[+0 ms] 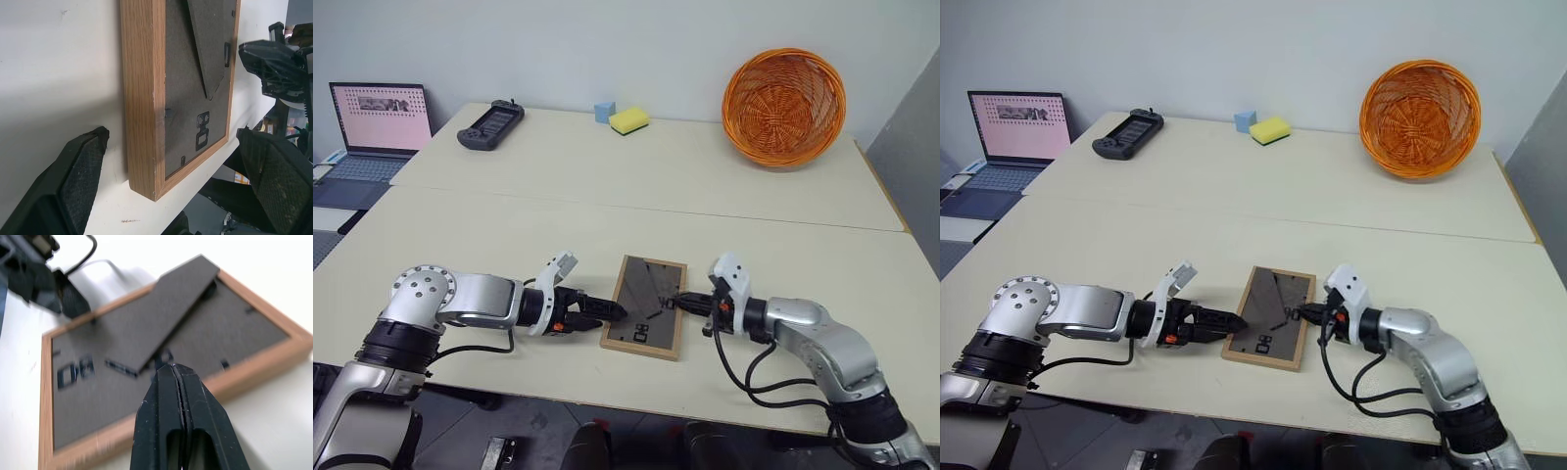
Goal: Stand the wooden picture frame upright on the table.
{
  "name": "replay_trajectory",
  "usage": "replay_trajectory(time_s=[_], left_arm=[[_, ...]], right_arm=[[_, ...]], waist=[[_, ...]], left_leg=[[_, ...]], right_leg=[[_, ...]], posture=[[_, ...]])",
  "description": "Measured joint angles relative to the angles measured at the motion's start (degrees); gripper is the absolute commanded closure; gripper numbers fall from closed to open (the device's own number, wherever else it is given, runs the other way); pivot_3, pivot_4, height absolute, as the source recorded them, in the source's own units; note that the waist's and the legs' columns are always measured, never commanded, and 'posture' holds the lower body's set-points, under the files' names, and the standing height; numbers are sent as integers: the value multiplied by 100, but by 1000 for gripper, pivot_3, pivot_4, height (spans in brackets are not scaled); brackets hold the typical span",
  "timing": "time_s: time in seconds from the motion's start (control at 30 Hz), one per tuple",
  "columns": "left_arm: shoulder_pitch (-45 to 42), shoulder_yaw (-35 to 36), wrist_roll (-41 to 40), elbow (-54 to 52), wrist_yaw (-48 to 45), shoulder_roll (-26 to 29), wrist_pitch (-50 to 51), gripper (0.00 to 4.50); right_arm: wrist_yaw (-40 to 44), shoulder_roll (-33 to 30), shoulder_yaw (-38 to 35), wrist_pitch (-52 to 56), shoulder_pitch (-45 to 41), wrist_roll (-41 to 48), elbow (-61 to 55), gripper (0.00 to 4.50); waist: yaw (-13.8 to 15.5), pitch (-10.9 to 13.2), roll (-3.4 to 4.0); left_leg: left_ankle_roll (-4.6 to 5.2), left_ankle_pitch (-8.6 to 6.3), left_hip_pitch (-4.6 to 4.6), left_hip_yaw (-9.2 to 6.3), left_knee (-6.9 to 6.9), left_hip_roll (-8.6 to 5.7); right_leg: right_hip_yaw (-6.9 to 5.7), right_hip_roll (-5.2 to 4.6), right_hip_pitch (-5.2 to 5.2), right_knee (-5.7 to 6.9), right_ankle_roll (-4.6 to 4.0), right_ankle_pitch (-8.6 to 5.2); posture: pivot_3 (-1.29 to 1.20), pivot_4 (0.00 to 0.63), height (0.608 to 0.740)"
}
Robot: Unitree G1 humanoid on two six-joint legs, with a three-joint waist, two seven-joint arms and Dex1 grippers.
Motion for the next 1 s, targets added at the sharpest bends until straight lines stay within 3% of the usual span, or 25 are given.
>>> replay_trajectory(time_s=[0.27, 0.6, 0.77, 1.0], left_arm=[[-4, 0, 0, 1, 1, -4, 2, 17], [-3, 0, 0, 7, -4, 8, 7, 17], [-18, 0, -3, 26, 24, -14, -31, 17], [-20, 0, -3, 26, 28, -19, -37, 17]], right_arm=[[-108, 46, 31, 46, -57, -50, 118, 4500], [426, -1150, -560, -35, 141, 116, -69, 4500], [404, -1029, -280, -67, 650, 117, -91, 4500], [267, -673, -49, -61, 694, 128, -92, 4500]], waist=[[4, 0, 0], [3, -1, -2], [-2, -1, -2], [1, -1, -2]], left_leg=[[0, 0, 0, 1, -1, 0], [1, 0, 0, 2, -2, 0], [0, 0, 0, 6, -3, -1], [0, 0, 0, 4, -2, -1]], right_leg=[[1, 0, -1, -2, 0, 0], [2, 0, 1, -5, 0, 0], [7, 0, -2, -5, 0, 0], [5, 0, 0, -5, 1, 0]], posture=[[0, 150, 740], [0, 150, 740], [0, 150, 740], [0, 150, 740]])
